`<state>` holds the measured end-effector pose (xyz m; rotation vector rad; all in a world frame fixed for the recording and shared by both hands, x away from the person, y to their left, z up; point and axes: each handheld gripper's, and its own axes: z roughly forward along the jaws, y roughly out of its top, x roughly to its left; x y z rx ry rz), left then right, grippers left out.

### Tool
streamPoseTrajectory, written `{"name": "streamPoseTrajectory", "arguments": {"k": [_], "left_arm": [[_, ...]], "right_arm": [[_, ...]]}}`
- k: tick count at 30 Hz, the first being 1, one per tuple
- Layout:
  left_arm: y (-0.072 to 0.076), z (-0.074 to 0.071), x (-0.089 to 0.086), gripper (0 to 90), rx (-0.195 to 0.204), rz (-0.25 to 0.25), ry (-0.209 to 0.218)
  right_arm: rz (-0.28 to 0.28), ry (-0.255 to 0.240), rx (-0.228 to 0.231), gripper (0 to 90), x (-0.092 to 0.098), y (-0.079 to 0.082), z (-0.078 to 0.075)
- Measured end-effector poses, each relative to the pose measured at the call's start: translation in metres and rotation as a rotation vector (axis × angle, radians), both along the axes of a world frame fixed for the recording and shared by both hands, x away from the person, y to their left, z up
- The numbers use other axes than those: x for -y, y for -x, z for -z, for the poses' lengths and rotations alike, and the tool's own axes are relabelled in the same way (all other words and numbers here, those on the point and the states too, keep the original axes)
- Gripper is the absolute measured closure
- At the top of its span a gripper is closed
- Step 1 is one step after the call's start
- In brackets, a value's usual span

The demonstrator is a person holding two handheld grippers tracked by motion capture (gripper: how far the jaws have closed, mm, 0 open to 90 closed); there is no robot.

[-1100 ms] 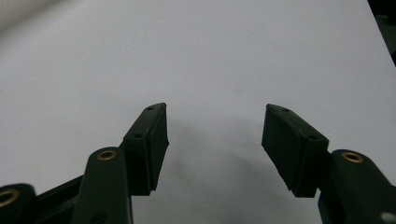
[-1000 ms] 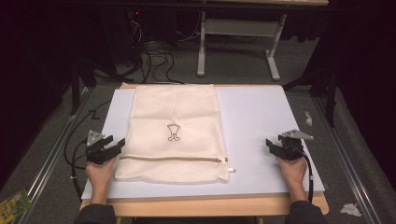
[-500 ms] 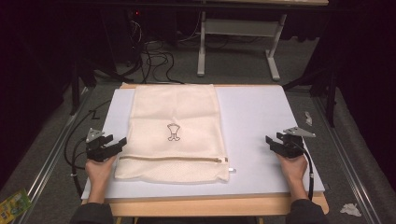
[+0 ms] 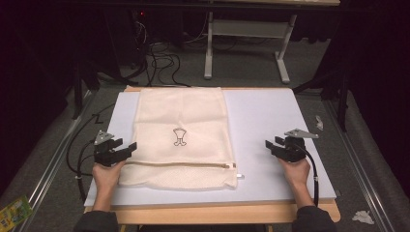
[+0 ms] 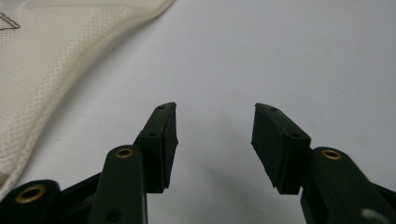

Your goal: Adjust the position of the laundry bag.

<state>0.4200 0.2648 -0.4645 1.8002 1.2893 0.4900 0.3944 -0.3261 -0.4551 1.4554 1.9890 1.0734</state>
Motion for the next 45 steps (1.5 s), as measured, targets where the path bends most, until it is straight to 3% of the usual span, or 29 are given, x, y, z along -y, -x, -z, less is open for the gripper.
{"name": "streamPoseTrajectory", "arguments": {"k": [7, 13, 21, 29, 31, 37, 42, 45], "left_arm": [[-0.003, 0.000, 0.003, 30.4, -0.059, 0.000, -0.013], [-0.003, 0.004, 0.003, 30.3, -0.085, 0.002, -0.026], [-0.002, 0.008, 0.009, 31.8, -0.099, 0.018, -0.038], [-0.006, 0.009, 0.013, 36.8, -0.114, 0.014, -0.039], [-0.006, 0.009, 0.014, 38.1, -0.115, 0.010, -0.041], [-0.008, 0.010, 0.016, 43.6, -0.117, 0.003, -0.047], [-0.009, 0.010, 0.016, 45.7, -0.114, -0.004, -0.038], [-0.010, 0.012, 0.017, 47.2, -0.131, 0.004, -0.043]], "right_arm": [[-0.047, -0.019, -0.037, 50.8, -0.017, -0.002, 0.001], [-0.108, 0.000, -0.083, 48.0, -0.041, -0.008, 0.000], [-0.156, -0.033, -0.111, 47.1, -0.060, -0.012, 0.005], [-0.226, -0.028, -0.158, 47.4, -0.087, -0.021, 0.009], [-0.241, -0.022, -0.151, 47.2, -0.093, -0.021, 0.008], [-0.256, -0.030, -0.146, 47.1, -0.104, -0.024, 0.002], [-0.260, -0.022, -0.173, 46.9, -0.111, -0.027, 0.003], [-0.265, -0.010, -0.199, 48.2, -0.119, -0.031, 0.007]]}}
